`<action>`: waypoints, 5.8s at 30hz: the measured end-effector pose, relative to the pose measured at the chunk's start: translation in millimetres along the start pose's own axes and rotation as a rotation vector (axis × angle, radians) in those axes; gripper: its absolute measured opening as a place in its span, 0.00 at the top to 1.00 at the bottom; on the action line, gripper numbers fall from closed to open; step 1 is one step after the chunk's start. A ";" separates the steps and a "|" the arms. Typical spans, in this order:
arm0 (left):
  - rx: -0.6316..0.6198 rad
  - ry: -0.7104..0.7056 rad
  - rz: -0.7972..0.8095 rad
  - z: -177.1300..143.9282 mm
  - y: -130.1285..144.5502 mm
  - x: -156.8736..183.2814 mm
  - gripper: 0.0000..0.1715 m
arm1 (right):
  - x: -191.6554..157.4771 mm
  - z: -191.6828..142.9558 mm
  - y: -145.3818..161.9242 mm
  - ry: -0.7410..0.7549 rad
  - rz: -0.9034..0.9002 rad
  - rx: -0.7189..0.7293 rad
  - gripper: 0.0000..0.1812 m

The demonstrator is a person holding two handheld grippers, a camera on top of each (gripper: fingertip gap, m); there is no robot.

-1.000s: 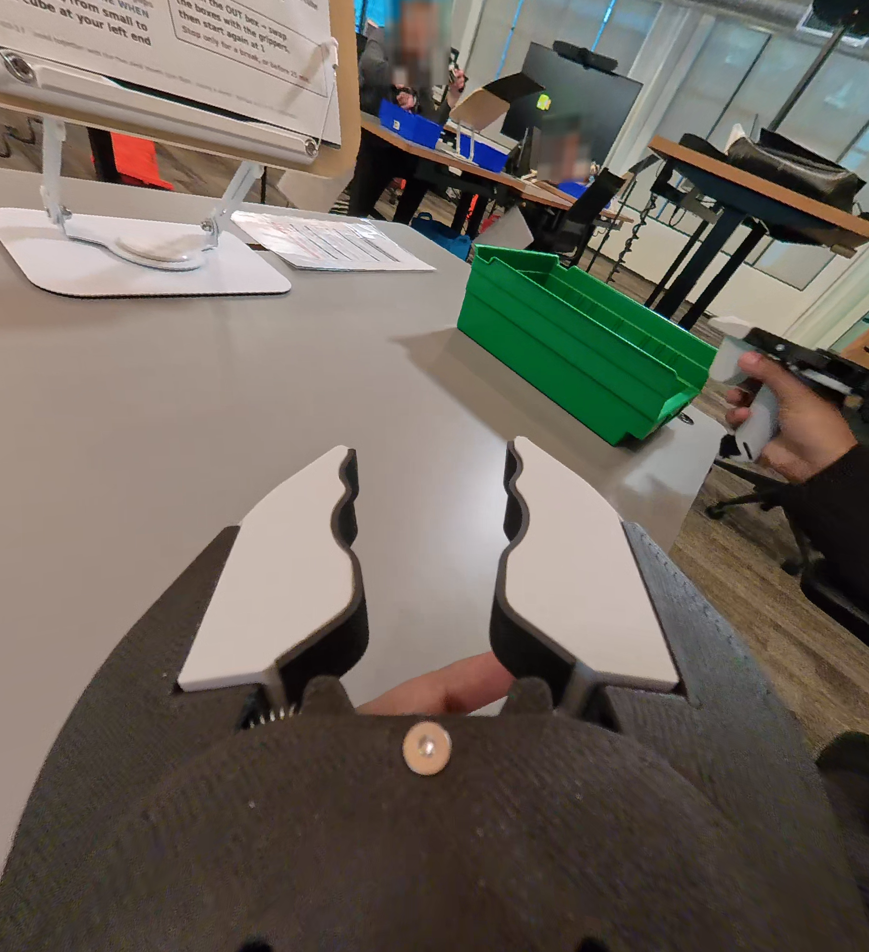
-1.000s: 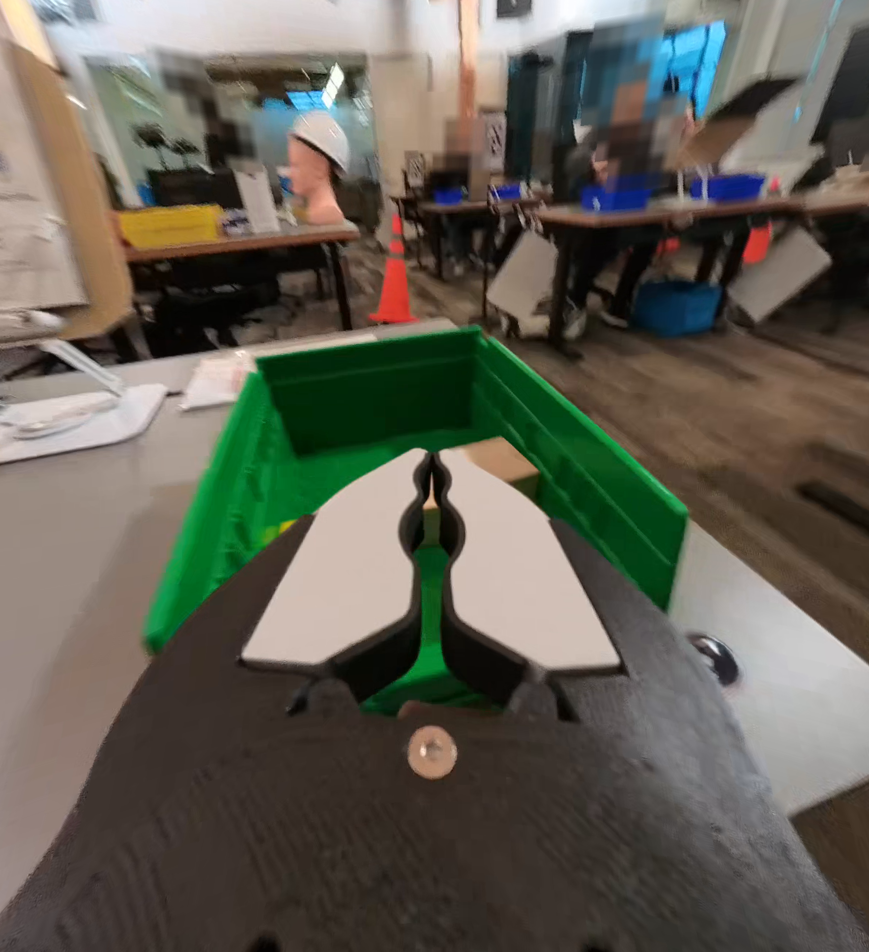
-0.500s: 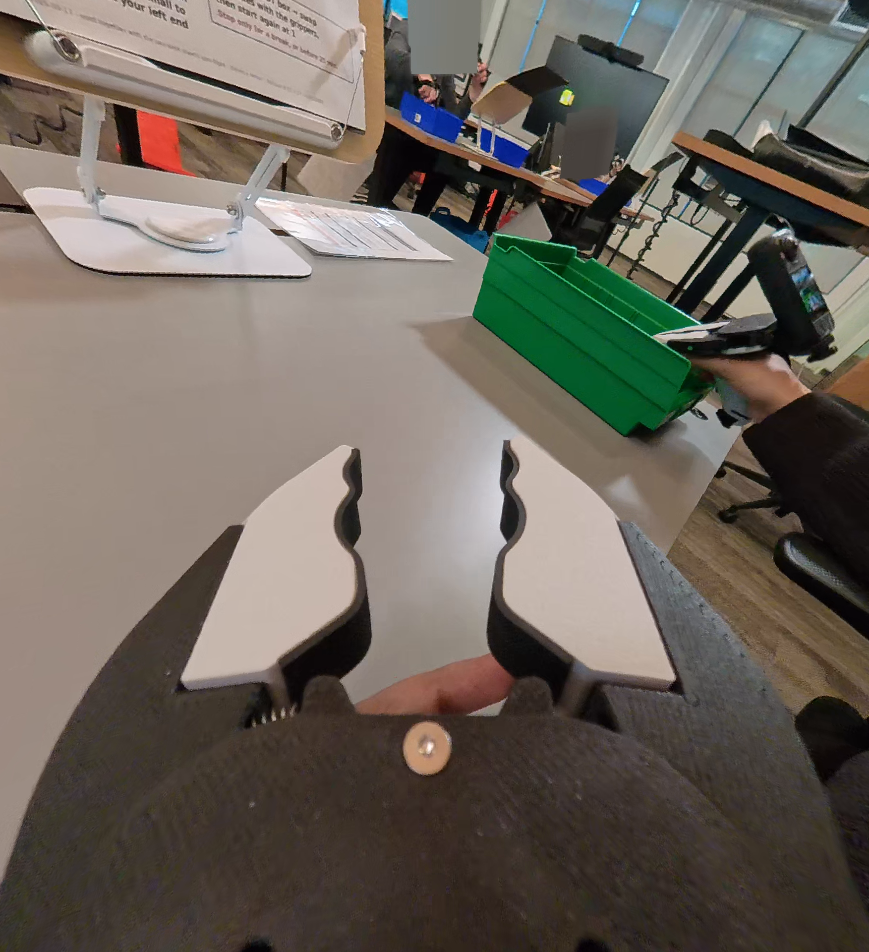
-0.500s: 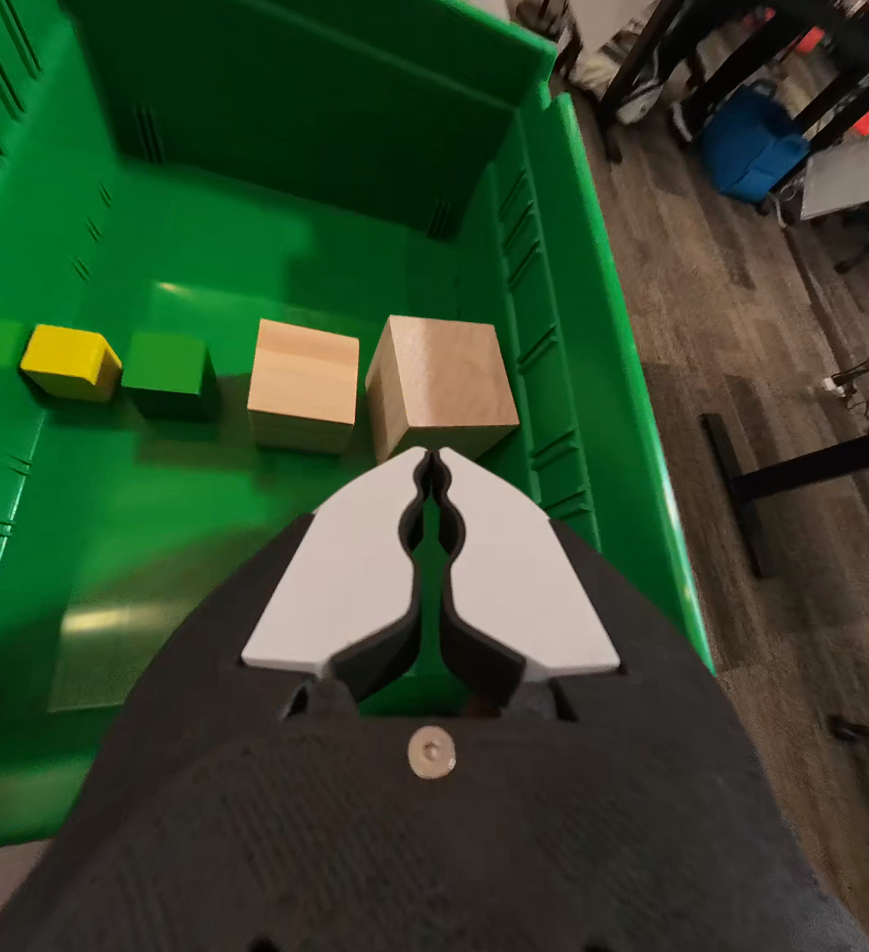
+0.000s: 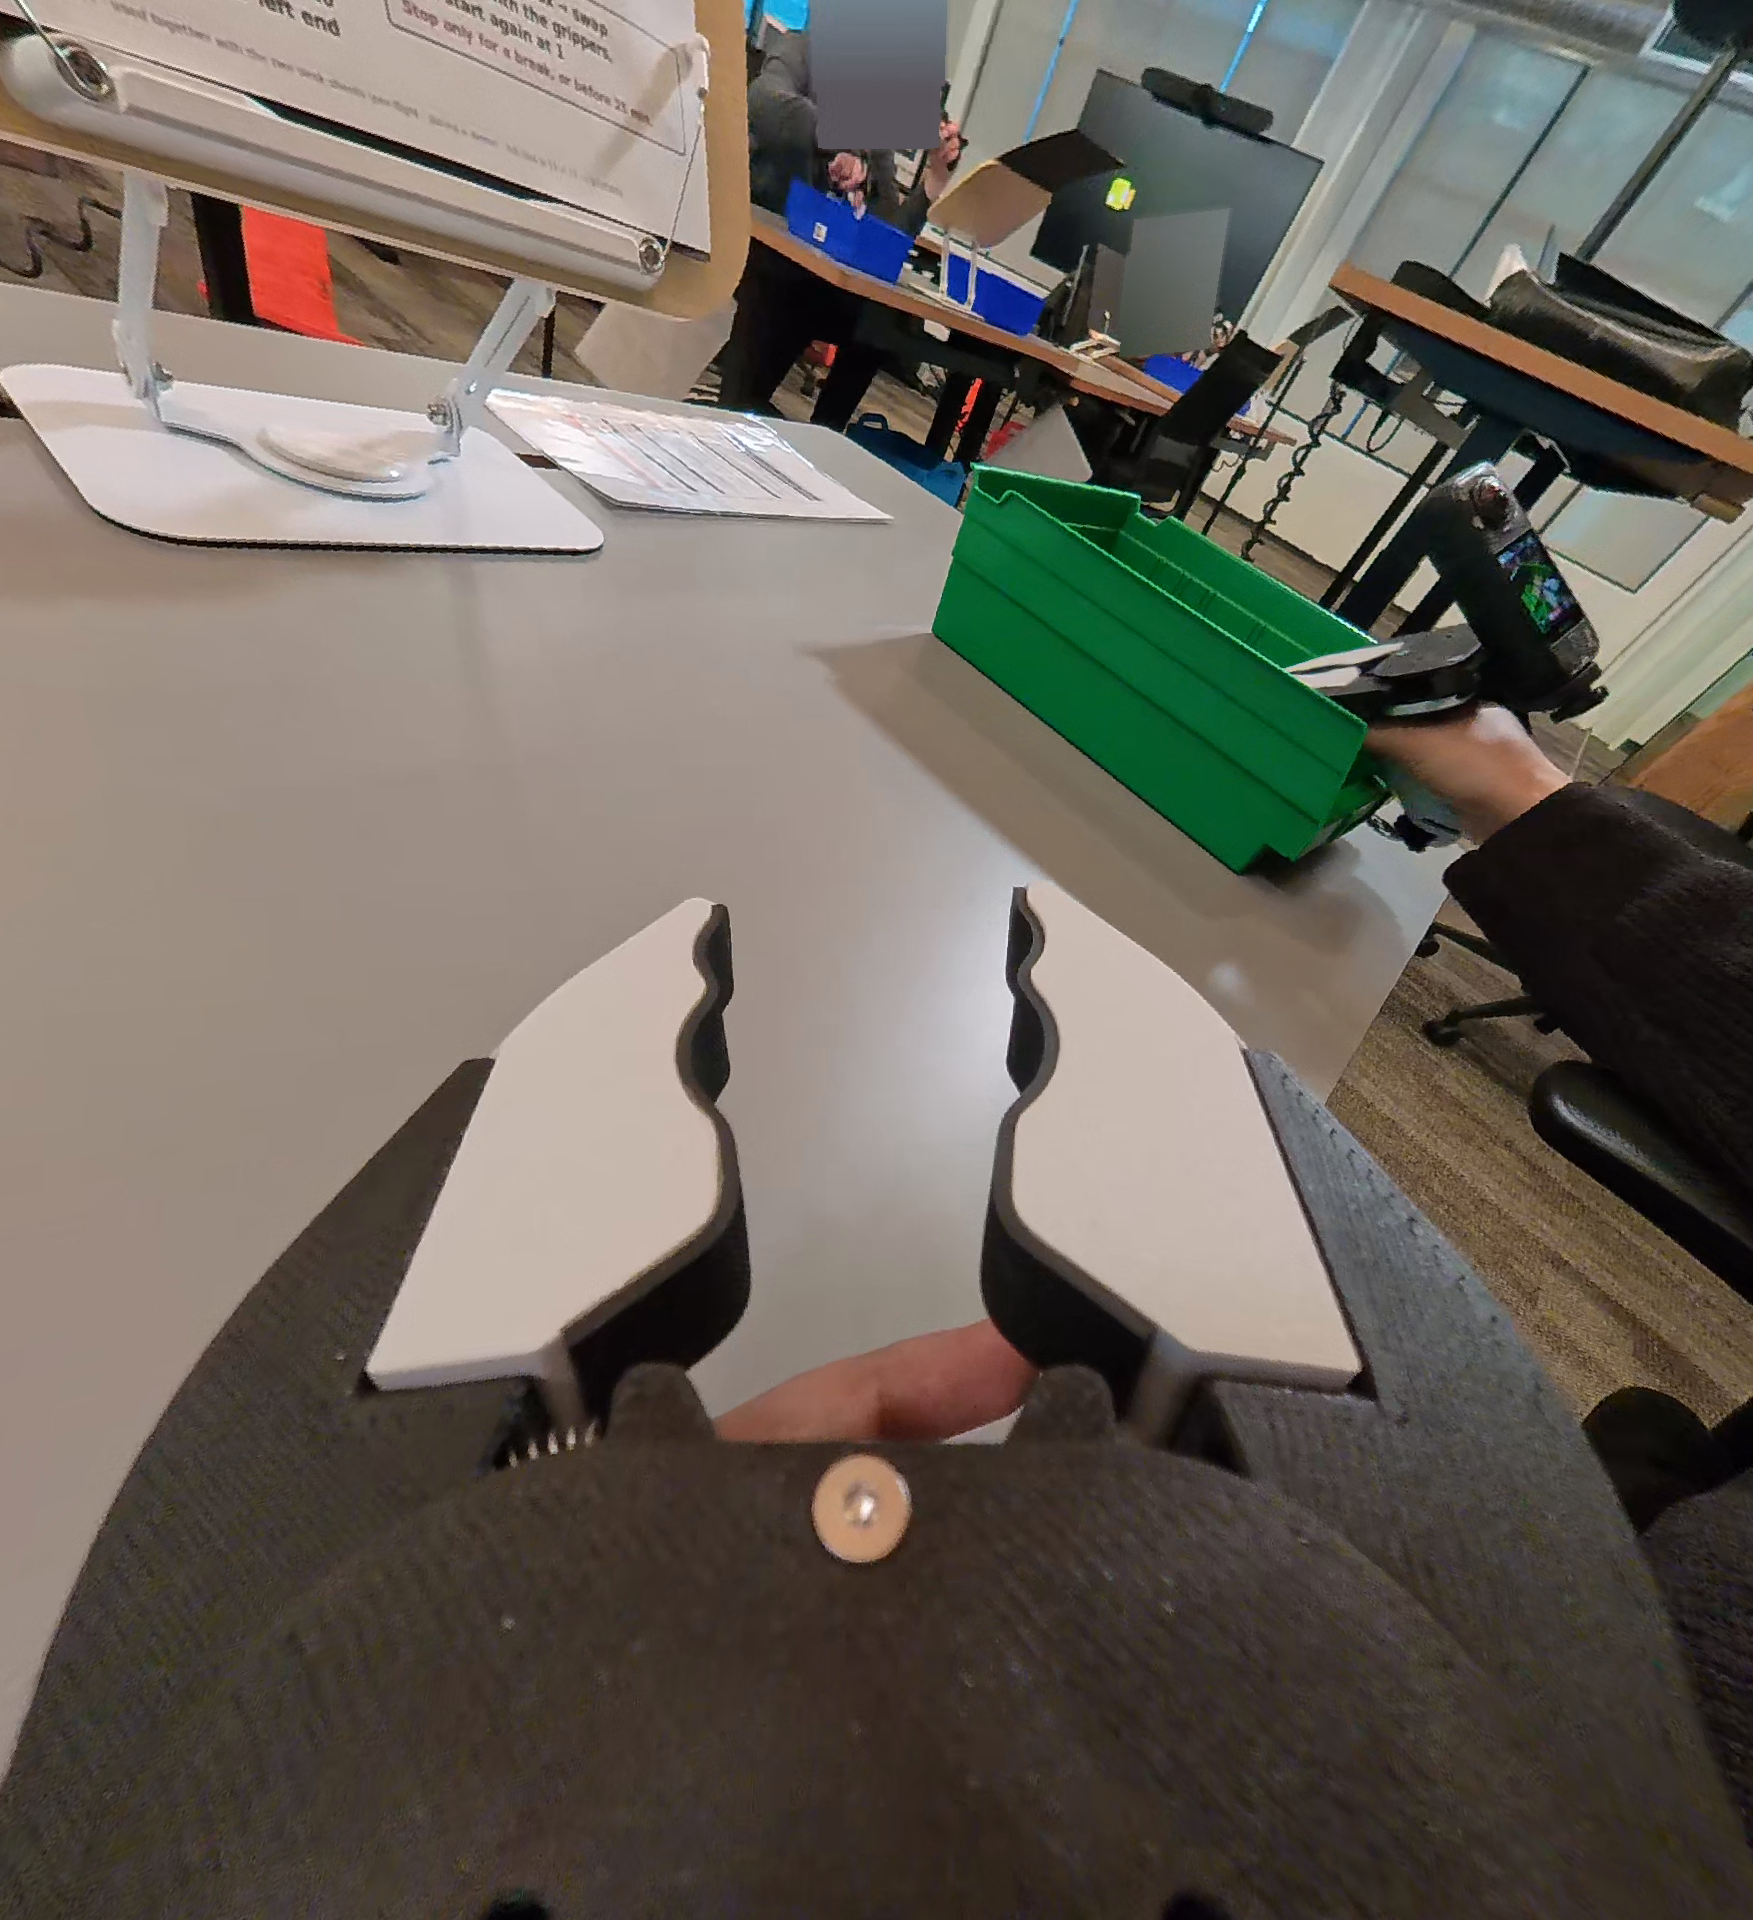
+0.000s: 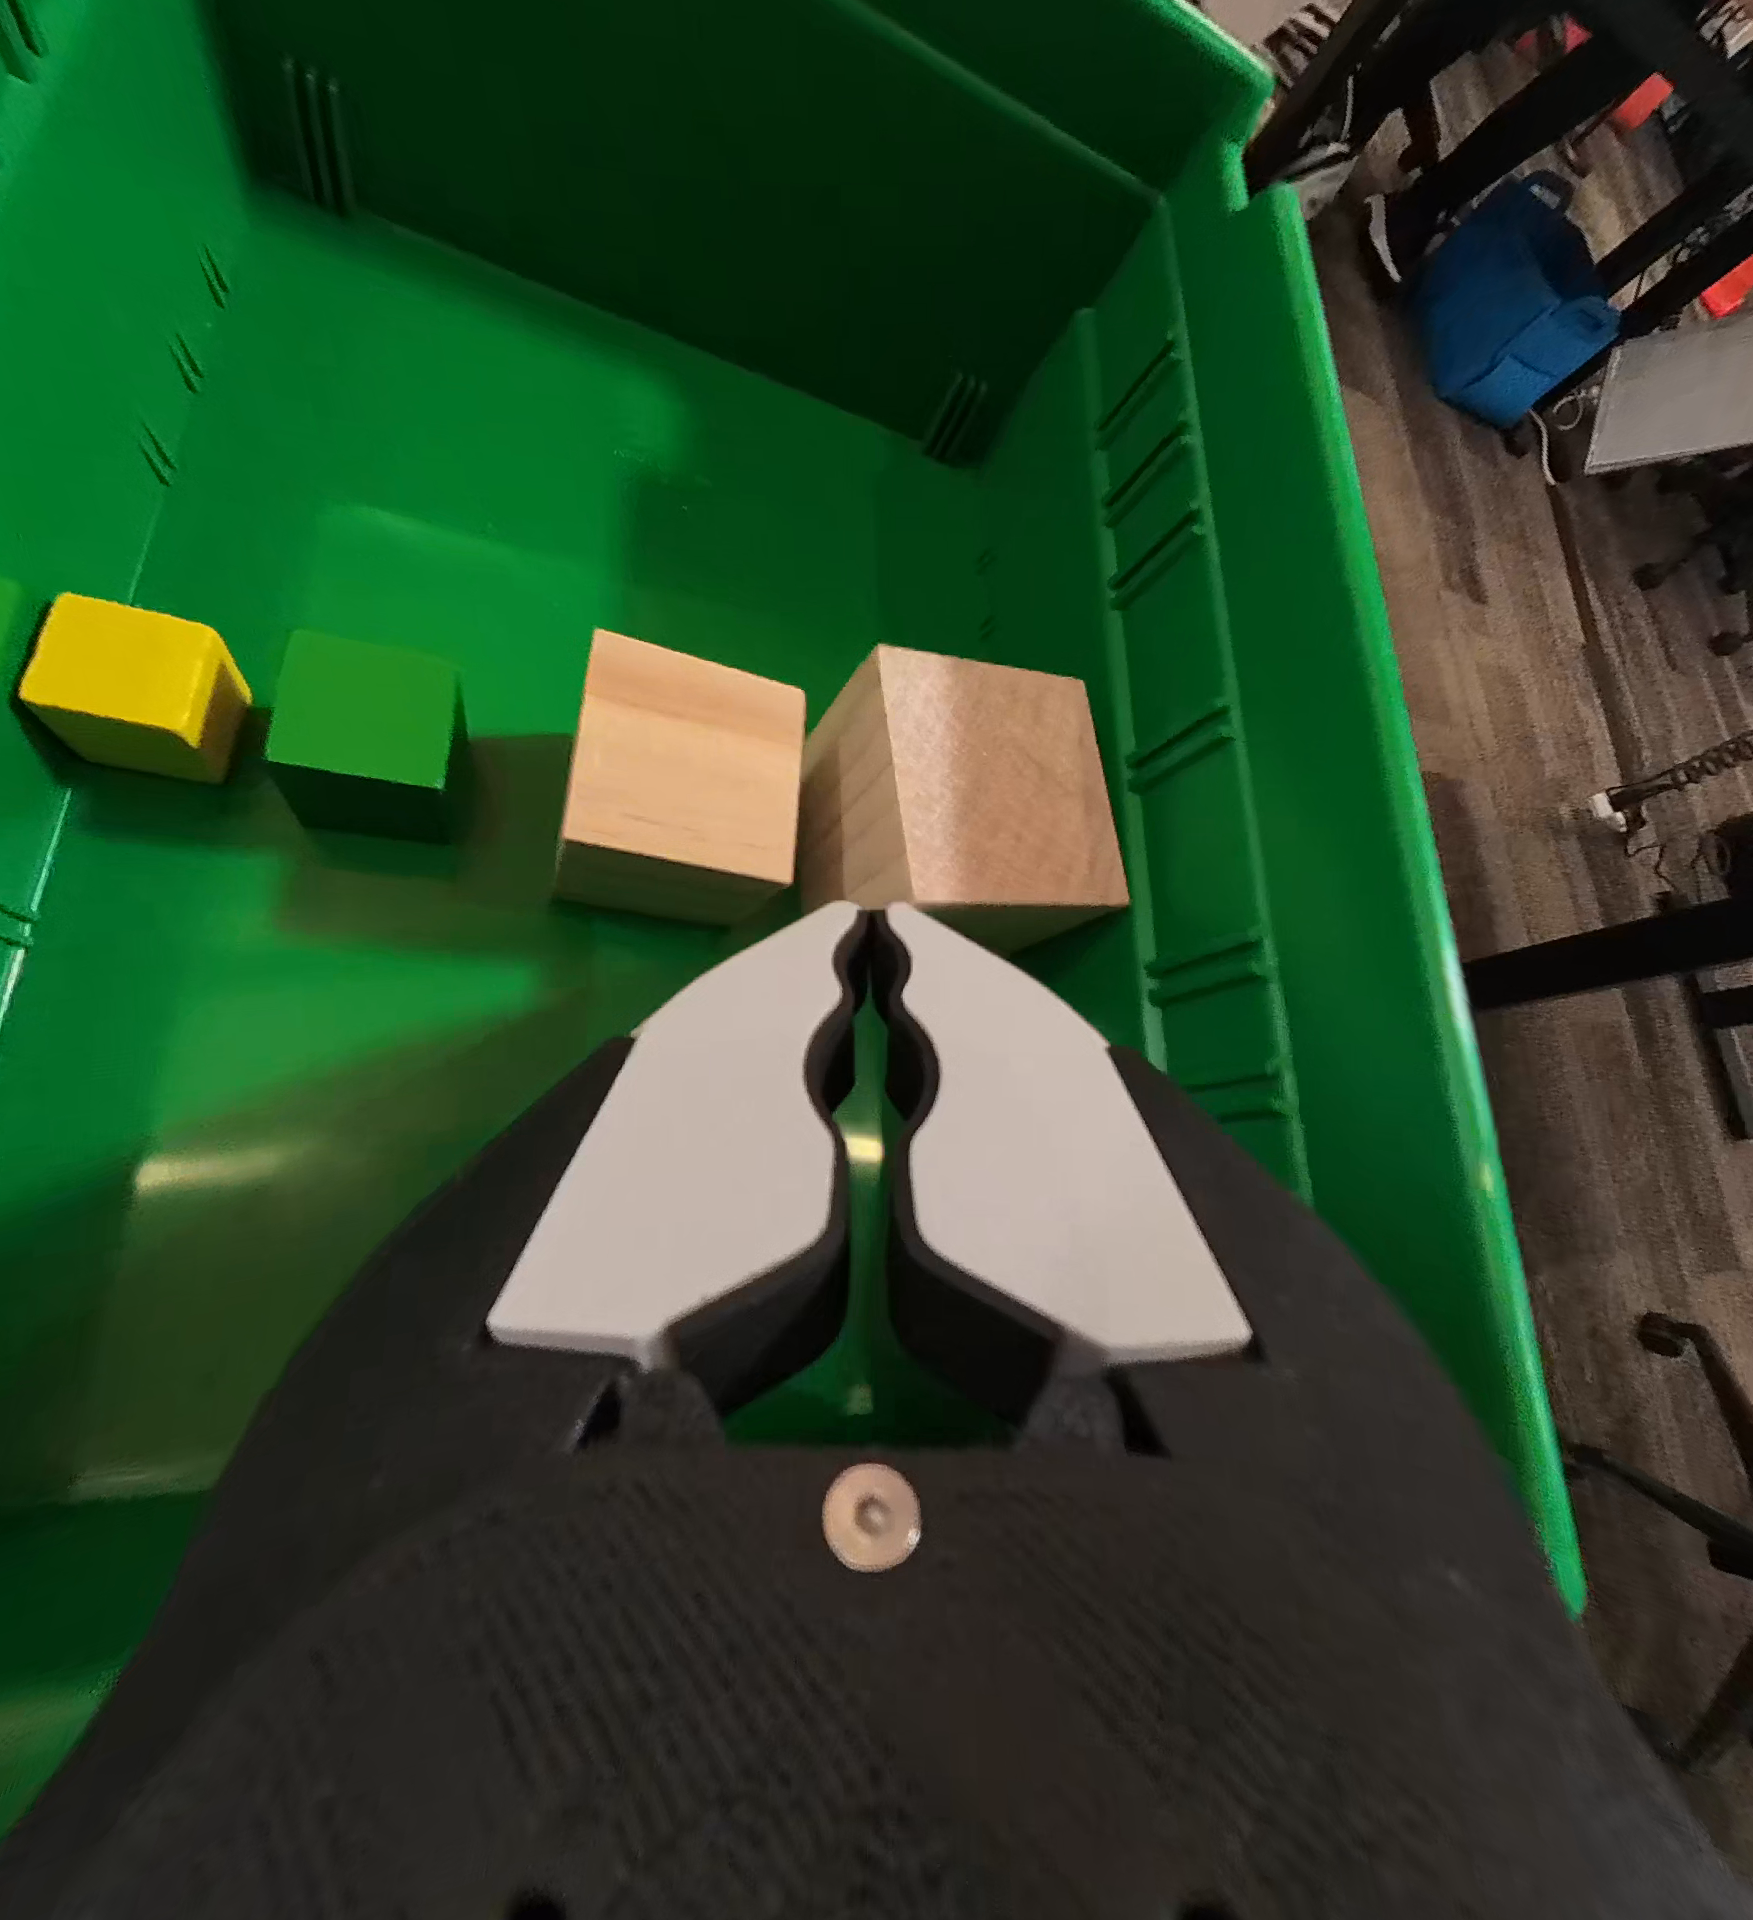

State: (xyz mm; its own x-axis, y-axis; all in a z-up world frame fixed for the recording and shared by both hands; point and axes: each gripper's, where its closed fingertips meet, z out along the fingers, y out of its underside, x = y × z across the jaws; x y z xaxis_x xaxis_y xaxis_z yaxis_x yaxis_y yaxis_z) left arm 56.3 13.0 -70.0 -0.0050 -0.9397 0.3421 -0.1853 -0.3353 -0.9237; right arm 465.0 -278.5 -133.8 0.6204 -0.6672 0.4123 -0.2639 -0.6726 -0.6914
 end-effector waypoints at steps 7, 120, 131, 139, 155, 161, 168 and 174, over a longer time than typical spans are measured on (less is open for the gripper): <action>-0.012 -0.001 0.014 1.5 2.5 2.1 0.70 | -4.9 1.2 -7.7 0.006 -0.055 0.032 1.00; -0.019 0.119 -0.253 4.9 4.9 2.1 0.70 | 47.1 1.8 38.5 -0.527 0.086 -0.478 0.96; -0.024 0.123 -0.241 4.2 4.5 4.9 0.70 | 38.5 -2.7 56.3 -0.593 0.089 -0.626 0.96; -0.018 0.127 -0.237 3.0 1.7 7.4 0.70 | 38.3 -4.7 57.7 -0.566 0.158 -0.666 0.98; 0.025 0.203 -0.274 -3.6 -15.2 35.3 0.70 | -31.2 -50.9 7.1 -0.693 0.174 -0.640 0.98; 0.005 0.231 -0.271 -29.9 -12.7 52.9 0.69 | -83.2 -70.4 -22.9 -0.692 0.032 -0.655 0.98; 0.051 0.157 -0.354 -94.0 0.4 38.8 0.69 | -173.1 -82.1 -52.7 -0.708 -0.029 -0.647 0.98; -0.001 -0.001 -0.235 -134.6 6.2 1.2 0.68 | -259.3 -91.7 -70.4 -0.690 -0.062 -0.619 0.98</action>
State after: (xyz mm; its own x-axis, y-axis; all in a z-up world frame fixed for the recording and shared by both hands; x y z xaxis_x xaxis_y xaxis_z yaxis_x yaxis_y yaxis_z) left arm -77.1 19.0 -52.1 0.0391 -0.8356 0.5479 -0.1821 -0.5451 -0.8183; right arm 255.0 -87.5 -137.6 0.8961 -0.4198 -0.1442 -0.4397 -0.8841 -0.1585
